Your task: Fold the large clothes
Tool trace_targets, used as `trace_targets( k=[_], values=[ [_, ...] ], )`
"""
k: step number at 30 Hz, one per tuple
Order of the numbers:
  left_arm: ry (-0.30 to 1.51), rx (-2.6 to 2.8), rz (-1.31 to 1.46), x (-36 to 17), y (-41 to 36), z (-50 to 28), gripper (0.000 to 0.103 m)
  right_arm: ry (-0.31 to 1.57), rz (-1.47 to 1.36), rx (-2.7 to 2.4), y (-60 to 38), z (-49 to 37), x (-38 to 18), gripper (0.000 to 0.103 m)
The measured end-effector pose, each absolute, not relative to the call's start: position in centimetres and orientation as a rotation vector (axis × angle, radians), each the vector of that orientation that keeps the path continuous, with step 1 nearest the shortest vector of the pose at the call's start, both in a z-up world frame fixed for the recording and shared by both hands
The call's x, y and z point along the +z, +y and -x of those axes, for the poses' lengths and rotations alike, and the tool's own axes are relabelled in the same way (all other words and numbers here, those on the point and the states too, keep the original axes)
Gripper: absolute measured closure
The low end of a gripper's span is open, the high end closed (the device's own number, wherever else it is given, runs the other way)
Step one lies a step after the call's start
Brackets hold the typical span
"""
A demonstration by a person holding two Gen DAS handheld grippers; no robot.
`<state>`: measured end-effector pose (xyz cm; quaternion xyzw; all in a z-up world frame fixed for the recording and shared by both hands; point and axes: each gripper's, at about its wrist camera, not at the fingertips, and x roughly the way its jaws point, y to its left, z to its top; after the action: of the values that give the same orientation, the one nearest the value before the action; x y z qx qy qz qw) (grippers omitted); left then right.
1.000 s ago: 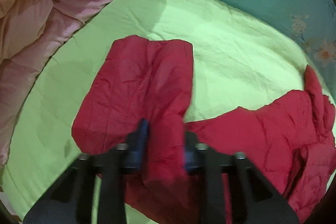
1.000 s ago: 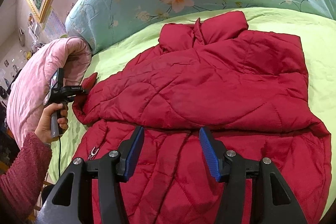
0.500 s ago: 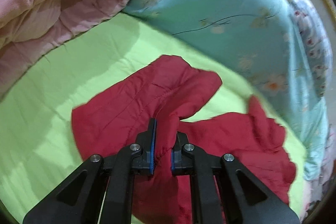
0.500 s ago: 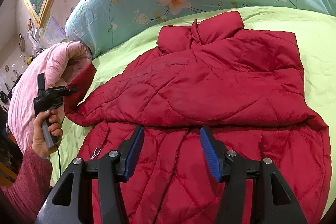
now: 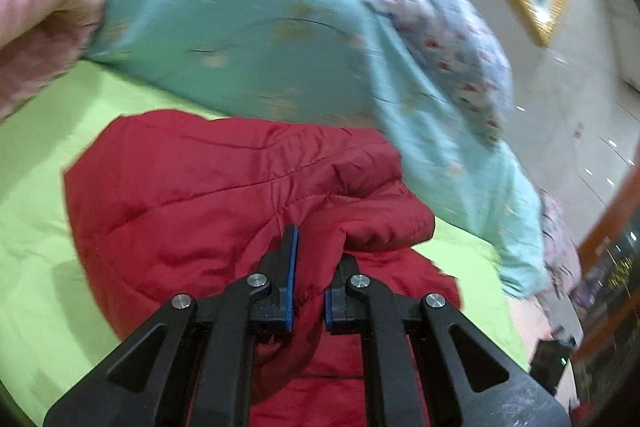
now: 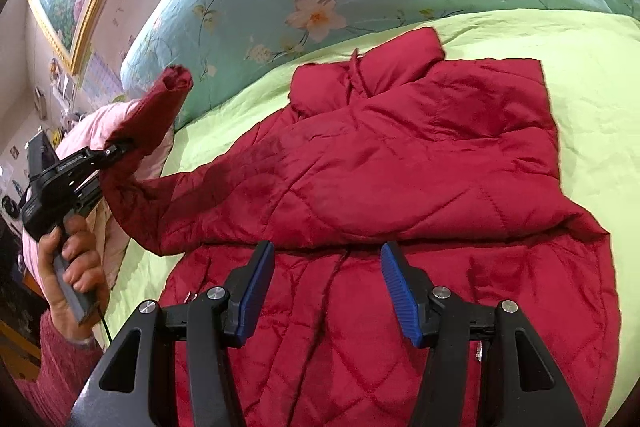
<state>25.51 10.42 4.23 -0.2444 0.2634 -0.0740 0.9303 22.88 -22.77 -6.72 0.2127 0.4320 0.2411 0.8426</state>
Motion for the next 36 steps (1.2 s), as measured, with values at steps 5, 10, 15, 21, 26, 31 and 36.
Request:
trace_targets(
  k=[5, 10, 15, 21, 26, 31, 36],
  values=[
    [0.560, -0.275, 0.462, 3.5, 4.8, -26.2, 0.096, 0.894, -0.503, 0.477, -25.1, -23.2, -6.4, 0.045],
    [0.610, -0.347, 0.430, 1.7, 0.2, -27.0, 0.096, 0.861, -0.542, 0.431, -27.8, -23.6, -5.9, 0.045],
    [0.664, -0.395, 0.420, -0.8, -2.9, -27.9, 0.096, 0.841, -0.588, 0.395, -30.1, -23.9, -5.9, 0.045],
    [0.744, -0.431, 0.406, -3.8, -5.4, -28.4, 0.096, 0.843, -0.640, 0.396, -31.2, -25.4, -6.5, 0.045],
    [0.768, -0.437, 0.419, -4.8, -5.8, -28.4, 0.096, 0.881, -0.684, 0.437, -30.5, -27.9, -7.9, 0.045],
    [0.798, -0.439, 0.393, -5.0, -6.1, -28.5, 0.096, 0.964, -0.707, 0.480, -28.4, -30.4, -10.2, 0.076],
    [0.843, -0.479, 0.387, -5.0, -5.2, -27.6, 0.092, 0.951, -0.699, 0.476, -28.0, -30.6, -10.0, 0.099]
  ],
)
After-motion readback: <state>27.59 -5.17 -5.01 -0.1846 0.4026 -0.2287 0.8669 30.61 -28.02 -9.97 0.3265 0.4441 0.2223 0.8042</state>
